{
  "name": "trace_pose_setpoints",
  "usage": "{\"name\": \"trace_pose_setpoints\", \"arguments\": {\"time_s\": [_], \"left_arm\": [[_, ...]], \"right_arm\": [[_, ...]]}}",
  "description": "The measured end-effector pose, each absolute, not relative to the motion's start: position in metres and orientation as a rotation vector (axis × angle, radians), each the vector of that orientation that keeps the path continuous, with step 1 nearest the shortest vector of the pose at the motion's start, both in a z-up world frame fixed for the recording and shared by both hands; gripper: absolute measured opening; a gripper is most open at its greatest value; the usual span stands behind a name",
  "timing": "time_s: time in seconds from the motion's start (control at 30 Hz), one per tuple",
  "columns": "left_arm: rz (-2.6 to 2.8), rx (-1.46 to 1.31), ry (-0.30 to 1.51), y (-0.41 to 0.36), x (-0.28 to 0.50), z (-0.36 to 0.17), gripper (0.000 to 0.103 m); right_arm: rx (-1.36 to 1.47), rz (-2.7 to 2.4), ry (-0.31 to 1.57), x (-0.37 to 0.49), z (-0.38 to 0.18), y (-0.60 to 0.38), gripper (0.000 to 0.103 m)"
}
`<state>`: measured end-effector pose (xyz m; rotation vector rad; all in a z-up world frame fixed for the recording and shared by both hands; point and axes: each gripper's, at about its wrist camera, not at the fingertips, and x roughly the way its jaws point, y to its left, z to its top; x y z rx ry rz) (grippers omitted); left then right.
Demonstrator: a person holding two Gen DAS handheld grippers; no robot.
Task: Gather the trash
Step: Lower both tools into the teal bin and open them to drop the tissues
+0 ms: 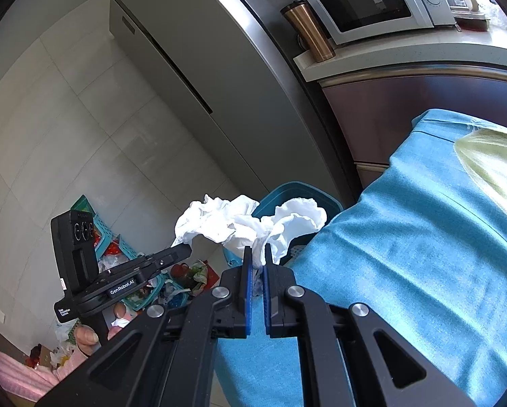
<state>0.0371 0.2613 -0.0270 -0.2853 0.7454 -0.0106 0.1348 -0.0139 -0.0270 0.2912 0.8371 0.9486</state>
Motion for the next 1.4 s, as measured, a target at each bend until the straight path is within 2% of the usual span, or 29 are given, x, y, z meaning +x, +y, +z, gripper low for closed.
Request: {"name": "trace_pose_setpoints", "arguments": {"time_s": [0.13, 1.4], "left_arm": [[-0.014, -0.345, 0.73, 0.271, 0.033, -0.032, 0.004], [0.025, -0.287, 0.77, 0.279, 0.05, -0.054, 0.004]], "right_arm": [[0.299, 0.946, 0.816, 0.132, -0.021, -0.017, 0.004], [0.169, 0.921, 0.88, 0.139, -0.04, 0.033, 0.004]]}}
